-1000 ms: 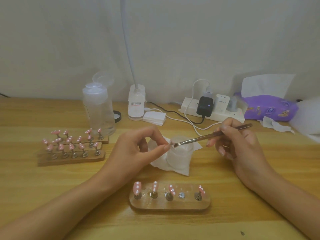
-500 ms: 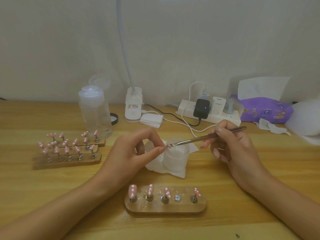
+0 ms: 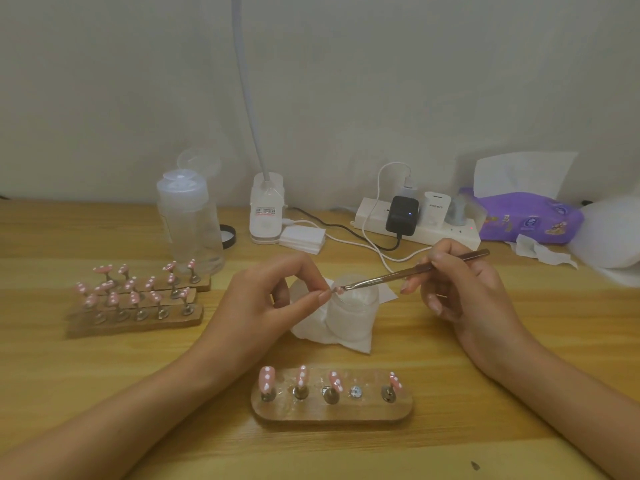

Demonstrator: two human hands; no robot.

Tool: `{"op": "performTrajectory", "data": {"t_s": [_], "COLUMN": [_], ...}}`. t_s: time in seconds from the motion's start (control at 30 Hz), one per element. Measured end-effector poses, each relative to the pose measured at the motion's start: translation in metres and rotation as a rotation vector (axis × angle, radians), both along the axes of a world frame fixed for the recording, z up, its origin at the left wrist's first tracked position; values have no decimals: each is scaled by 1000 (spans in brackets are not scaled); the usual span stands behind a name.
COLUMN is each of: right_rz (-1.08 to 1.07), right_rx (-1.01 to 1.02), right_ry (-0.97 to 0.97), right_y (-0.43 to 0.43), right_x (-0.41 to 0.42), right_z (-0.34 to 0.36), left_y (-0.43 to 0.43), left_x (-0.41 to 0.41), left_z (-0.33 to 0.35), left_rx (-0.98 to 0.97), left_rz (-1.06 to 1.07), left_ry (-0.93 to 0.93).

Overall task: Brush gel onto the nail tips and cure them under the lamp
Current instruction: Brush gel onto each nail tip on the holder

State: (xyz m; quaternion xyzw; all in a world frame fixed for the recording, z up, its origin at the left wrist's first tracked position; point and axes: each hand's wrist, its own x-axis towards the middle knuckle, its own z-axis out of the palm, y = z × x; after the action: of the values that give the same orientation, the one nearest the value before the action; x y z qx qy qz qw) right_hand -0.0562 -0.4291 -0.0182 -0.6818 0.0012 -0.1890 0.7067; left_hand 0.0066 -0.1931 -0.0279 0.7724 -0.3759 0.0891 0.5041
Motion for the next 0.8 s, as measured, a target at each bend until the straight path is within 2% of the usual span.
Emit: {"op": "performTrajectory", "data": {"t_s": [0.8], "right_rz": [-10], "right_rx": [-2], "right_ry": [-32], "right_y": [-1], "right_x": [0], "right_z": [0], "left_y": [0], "left_x": [0], "left_z": [1], "left_rx": [17], "left_rz": [-6], "left_ry": [-2]}}
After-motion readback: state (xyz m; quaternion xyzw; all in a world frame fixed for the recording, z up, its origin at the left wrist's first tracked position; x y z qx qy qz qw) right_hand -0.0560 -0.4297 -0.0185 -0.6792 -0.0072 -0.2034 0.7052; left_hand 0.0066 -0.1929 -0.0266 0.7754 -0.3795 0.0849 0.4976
